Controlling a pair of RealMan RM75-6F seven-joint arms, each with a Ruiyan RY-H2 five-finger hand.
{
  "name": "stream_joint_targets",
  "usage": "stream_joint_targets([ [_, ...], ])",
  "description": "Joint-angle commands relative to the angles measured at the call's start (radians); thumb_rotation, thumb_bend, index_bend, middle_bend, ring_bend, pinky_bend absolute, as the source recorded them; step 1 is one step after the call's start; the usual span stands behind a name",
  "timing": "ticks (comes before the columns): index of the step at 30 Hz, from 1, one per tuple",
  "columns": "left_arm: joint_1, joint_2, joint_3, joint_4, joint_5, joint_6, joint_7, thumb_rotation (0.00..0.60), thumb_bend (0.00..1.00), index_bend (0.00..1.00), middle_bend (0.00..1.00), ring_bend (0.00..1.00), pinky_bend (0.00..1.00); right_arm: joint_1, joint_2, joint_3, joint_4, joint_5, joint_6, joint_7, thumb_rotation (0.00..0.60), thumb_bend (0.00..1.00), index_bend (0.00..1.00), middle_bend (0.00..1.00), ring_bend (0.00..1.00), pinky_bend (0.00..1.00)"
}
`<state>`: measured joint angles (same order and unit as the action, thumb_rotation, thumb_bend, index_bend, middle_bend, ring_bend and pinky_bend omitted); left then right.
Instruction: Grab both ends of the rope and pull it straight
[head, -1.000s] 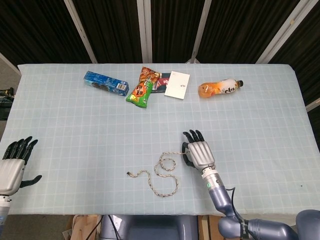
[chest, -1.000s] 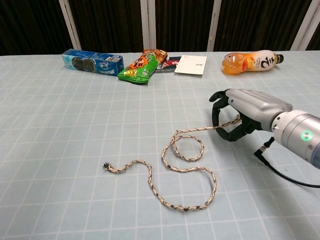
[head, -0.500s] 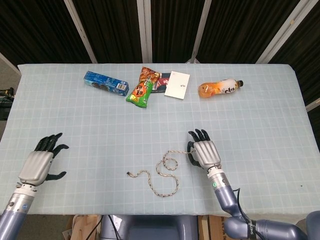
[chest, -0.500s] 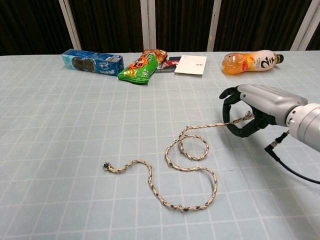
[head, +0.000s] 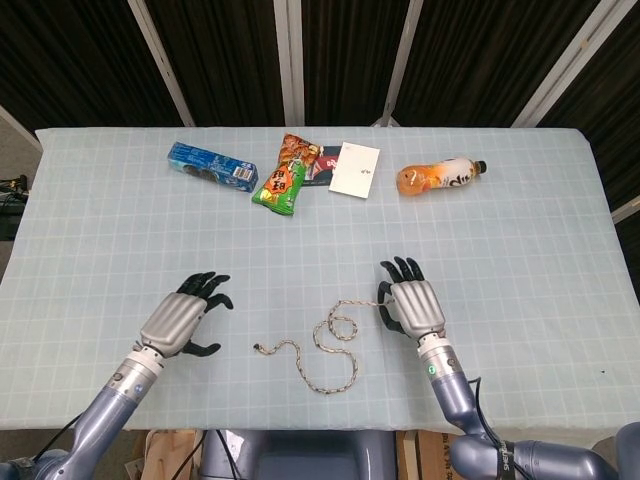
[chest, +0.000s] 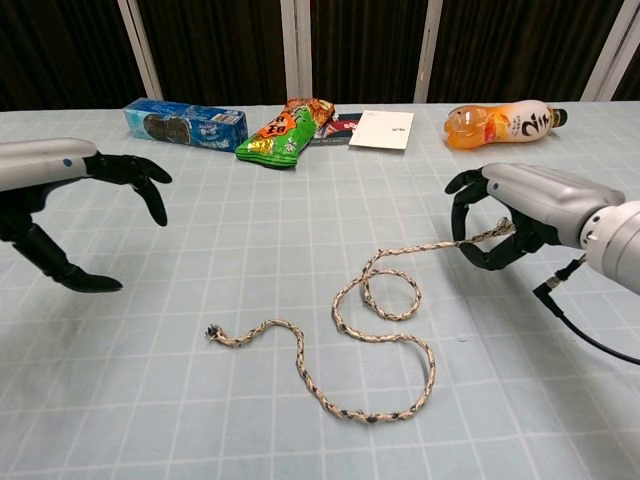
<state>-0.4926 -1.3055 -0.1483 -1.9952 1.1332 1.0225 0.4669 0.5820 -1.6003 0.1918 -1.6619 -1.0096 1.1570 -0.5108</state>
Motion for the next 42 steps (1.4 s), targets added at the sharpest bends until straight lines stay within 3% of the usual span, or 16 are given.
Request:
stream_joint_targets([
  [1, -0.027, -0.046, 0.011, -0.005, -0.035, 0.010, 0.052, 0.600, 0.26, 0.37, 0.08, 0.00, 0.00, 0.000, 0.001, 0.000, -0.001, 0.001, 0.002, -0.001, 0.600, 0.51, 0.61, 0.16, 0.00, 0.00],
  [20, -0.076, -0.342, 0.062, 0.095, -0.148, 0.163, 0.255, 0.600, 0.31, 0.42, 0.11, 0.00, 0.00, -0.010, 0.022, -0.004, -0.013, 0.006, 0.015, 0.019, 0.600, 0.51, 0.61, 0.17, 0.00, 0.00],
  [30, -0.090, -0.424, 0.066, 0.150, -0.175, 0.180, 0.266, 0.600, 0.37, 0.46, 0.12, 0.00, 0.00, -0.013, 0.036, -0.002, -0.013, 0.011, 0.015, 0.028, 0.600, 0.51, 0.61, 0.17, 0.00, 0.00],
  [42, -0.100, -0.451, 0.064, 0.170, -0.189, 0.187, 0.264, 0.600, 0.45, 0.49, 0.13, 0.00, 0.00, -0.013, 0.043, -0.005, -0.006, 0.011, 0.011, 0.038, 0.600, 0.51, 0.61, 0.17, 0.00, 0.00],
])
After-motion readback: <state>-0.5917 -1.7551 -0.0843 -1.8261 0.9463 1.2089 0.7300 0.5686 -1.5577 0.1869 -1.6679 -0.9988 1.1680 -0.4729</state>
